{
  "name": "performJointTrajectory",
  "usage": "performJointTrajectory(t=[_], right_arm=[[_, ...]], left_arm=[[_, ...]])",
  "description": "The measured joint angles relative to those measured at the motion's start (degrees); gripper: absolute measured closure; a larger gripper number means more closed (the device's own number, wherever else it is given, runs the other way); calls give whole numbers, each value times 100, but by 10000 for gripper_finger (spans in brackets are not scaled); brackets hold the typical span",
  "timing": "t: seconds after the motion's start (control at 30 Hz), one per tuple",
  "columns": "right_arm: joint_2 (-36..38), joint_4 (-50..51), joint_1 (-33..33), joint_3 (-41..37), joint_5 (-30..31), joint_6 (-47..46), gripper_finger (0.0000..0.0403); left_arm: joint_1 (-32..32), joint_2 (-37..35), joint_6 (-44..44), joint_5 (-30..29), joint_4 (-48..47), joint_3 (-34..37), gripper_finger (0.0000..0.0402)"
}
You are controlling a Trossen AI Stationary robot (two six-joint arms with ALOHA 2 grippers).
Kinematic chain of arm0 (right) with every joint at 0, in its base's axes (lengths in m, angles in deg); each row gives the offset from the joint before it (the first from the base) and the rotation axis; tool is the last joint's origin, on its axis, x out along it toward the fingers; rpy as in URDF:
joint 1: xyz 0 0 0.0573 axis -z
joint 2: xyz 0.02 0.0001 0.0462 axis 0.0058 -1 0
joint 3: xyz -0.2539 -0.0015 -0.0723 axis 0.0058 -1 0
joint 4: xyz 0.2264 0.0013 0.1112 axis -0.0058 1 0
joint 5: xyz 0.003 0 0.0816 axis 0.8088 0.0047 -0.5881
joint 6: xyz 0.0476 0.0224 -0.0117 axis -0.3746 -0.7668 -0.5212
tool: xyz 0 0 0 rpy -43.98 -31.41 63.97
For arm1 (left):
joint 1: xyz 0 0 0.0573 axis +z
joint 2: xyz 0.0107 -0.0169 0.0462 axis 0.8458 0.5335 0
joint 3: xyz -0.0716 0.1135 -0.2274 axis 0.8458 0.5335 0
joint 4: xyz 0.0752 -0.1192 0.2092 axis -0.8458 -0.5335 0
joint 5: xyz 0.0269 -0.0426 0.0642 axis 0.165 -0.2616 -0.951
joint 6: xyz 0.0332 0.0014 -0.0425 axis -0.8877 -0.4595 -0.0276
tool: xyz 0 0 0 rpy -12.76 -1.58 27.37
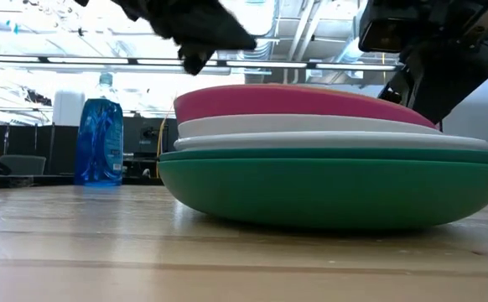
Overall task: Sort dishes
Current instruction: Put the brown plate in the dish rack
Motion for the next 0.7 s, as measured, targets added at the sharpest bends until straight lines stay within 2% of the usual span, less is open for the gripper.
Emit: performJointTrajectory(t=[0.17, 0.27, 0.47, 0.7], right_arm=[[0, -2, 0, 0, 0, -42, 392], [0, -4, 0, 0, 0, -95, 392], [0, -15, -69, 0, 3, -245, 392], [0, -33, -191, 0, 2, -260, 392]], left_arm=[[-16, -38, 653, 164, -350, 0, 402], [-63, -161, 563, 515, 209, -1, 402], [-430, -208, 15, 527, 1244, -9, 402], [-555, -205, -47, 540, 1343, -9, 401]])
